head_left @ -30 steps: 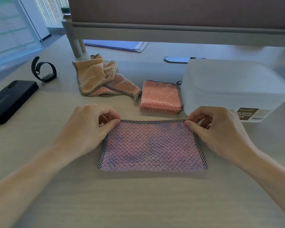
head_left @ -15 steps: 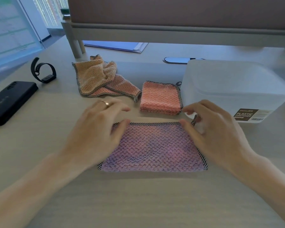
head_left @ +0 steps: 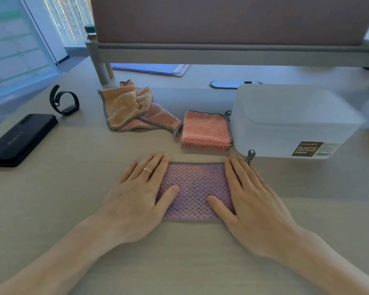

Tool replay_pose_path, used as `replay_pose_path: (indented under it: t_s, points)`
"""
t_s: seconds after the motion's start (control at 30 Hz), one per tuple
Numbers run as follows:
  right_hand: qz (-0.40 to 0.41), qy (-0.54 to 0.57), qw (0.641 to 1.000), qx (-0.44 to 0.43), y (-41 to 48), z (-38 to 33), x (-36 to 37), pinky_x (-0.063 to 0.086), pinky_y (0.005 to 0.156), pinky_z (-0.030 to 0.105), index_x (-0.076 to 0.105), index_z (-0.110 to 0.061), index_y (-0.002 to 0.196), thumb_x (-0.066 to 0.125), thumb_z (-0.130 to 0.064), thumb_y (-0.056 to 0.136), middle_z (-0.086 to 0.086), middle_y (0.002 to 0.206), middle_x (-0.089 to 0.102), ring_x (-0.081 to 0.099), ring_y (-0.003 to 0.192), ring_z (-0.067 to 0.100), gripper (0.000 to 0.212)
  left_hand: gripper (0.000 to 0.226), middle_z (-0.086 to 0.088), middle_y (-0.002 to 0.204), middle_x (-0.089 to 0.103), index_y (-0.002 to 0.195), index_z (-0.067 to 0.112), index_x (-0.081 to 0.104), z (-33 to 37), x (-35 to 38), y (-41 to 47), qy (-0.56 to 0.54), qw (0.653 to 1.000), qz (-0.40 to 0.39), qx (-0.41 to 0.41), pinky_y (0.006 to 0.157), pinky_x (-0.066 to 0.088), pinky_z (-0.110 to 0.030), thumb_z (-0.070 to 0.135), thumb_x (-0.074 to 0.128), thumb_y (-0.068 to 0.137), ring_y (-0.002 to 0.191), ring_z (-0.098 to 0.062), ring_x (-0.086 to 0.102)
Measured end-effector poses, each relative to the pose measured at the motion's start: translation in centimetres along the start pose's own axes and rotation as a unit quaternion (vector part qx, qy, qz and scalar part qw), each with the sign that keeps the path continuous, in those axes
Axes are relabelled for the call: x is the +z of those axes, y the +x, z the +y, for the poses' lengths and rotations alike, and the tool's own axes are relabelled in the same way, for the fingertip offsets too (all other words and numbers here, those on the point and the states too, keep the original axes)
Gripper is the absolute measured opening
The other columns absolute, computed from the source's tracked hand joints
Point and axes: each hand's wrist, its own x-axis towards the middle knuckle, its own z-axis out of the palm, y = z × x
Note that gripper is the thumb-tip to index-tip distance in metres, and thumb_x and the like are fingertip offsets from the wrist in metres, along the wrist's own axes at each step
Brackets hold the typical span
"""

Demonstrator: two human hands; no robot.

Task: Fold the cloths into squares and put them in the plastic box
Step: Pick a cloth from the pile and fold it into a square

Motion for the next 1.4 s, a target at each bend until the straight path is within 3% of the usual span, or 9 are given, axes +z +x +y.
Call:
replay_pose_path:
  t_s: [0.2, 0.33, 0.5, 0.73, 0.87, 0.93, 1.07, 1.23, 1.4]
  points:
    - [0.023, 0.001, 1.0, 0.006, -0.8, -0.5, -1.7, -0.014, 0.124, 0.033, -0.025, -0.012, 0.156, 0.001, -0.081, 0.089, 0.003, 0.165, -0.029, -0.031, 0.15, 0.015, 0.1, 0.073, 0.01, 0.166, 0.022, 0.16, 0.033, 0.017, -2.2, -2.0, 0.3, -0.046, 0.999, -0.005, -0.022, 0.124, 0.013, -0.028, 0.066, 0.015, 0.095, 0.153, -0.009, 0.018]
    - [0.06, 0.03, 0.994, -0.09, 0.0, -4.1, -2.3, -0.013, 0.126, 0.038, -0.022, -0.012, 0.157, 0.008, -0.076, 0.094, 0.003, 0.165, -0.03, -0.032, 0.15, 0.017, 0.095, 0.037, 0.005, 0.116, 0.058, 0.12, 0.025, 0.056, -2.2, -3.5, 2.4, -0.079, 0.995, 0.046, -0.05, 0.09, 0.041, -0.029, 0.048, 0.064, 0.091, 0.112, -0.017, 0.054]
    - [0.015, 0.065, 0.994, -0.089, 1.2, -5.2, 0.3, -0.008, 0.126, 0.041, -0.012, -0.018, 0.161, 0.012, -0.076, 0.093, -0.001, 0.17, -0.015, -0.02, 0.155, 0.015, 0.092, 0.024, 0.0, 0.091, 0.065, 0.091, 0.017, 0.062, -1.8, -5.9, 4.1, -0.138, 0.985, -0.081, -0.069, 0.075, 0.046, -0.036, 0.039, 0.072, 0.09, 0.084, -0.02, 0.06]
    - [0.027, 0.077, 0.993, -0.087, 1.3, -5.1, 0.5, -0.007, 0.127, 0.042, -0.007, -0.016, 0.162, 0.009, -0.076, 0.094, -0.001, 0.171, -0.009, -0.015, 0.156, 0.015, 0.092, 0.025, -0.011, 0.101, 0.073, 0.112, 0.024, 0.061, -0.8, -7.7, 4.3, -0.409, 0.903, -0.06, -0.117, 0.081, 0.058, -0.044, 0.032, 0.073, 0.091, 0.092, -0.025, 0.07]
    - [0.028, 0.278, 0.957, -0.082, 0.7, -3.9, -1.4, -0.002, 0.127, 0.032, 0.003, -0.026, 0.163, 0.022, -0.078, 0.092, -0.012, 0.17, -0.005, -0.014, 0.153, 0.0, 0.09, 0.013, -0.008, 0.099, 0.075, 0.104, 0.019, 0.073, 2.1, -9.3, 5.7, -0.486, 0.87, -0.018, -0.087, 0.089, 0.055, -0.047, 0.024, 0.071, 0.093, 0.094, -0.03, 0.07]
    - [0.084, 0.399, 0.911, -0.059, -0.2, -2.8, -2.8, 0.017, 0.125, 0.029, 0.026, -0.033, 0.158, 0.032, -0.079, 0.087, -0.016, 0.164, 0.024, 0.012, 0.151, -0.005, 0.084, 0.017, -0.009, 0.092, 0.072, 0.1, 0.006, 0.072, 4.3, -9.6, 6.7, -0.503, 0.861, -0.033, -0.068, 0.086, 0.053, -0.041, 0.021, 0.071, 0.093, 0.084, -0.028, 0.067]
    - [0.138, 0.531, 0.836, 0.024, -2.2, 0.0, -4.1, 0.055, 0.094, 0.033, 0.062, -0.042, 0.122, 0.054, -0.079, 0.073, -0.019, 0.11, 0.071, 0.065, 0.104, -0.001, 0.061, 0.021, -0.008, 0.073, 0.073, 0.088, 0.007, 0.071, 8.7, -9.3, 8.5, -0.496, 0.856, -0.14, -0.048, 0.054, 0.053, -0.023, 0.024, 0.065, 0.098, 0.056, -0.014, 0.066]
    - [0.088, 0.496, 0.855, 0.126, -2.8, 2.8, -3.8, 0.059, 0.08, 0.031, 0.059, -0.042, 0.117, 0.072, -0.077, 0.061, -0.013, 0.088, 0.077, 0.072, 0.083, 0.003, 0.067, 0.02, -0.013, 0.082, 0.074, 0.109, -0.002, 0.068, 11.5, -7.4, 9.7, -0.475, 0.851, -0.218, -0.045, 0.054, 0.057, -0.024, 0.014, 0.062, 0.099, 0.063, -0.021, 0.072]
    - [0.078, 0.5, 0.852, 0.135, -2.3, 4.0, -2.6, 0.063, 0.069, 0.041, 0.059, -0.021, 0.121, 0.079, -0.028, 0.084, 0.0, 0.07, 0.077, 0.071, 0.055, 0.01, 0.043, 0.013, -0.011, 0.081, 0.075, 0.109, 0.003, 0.062, 11.5, -5.5, 10.2, -0.378, 0.905, -0.193, -0.02, 0.046, 0.054, -0.024, 0.002, 0.055, 0.098, 0.052, -0.019, 0.069]
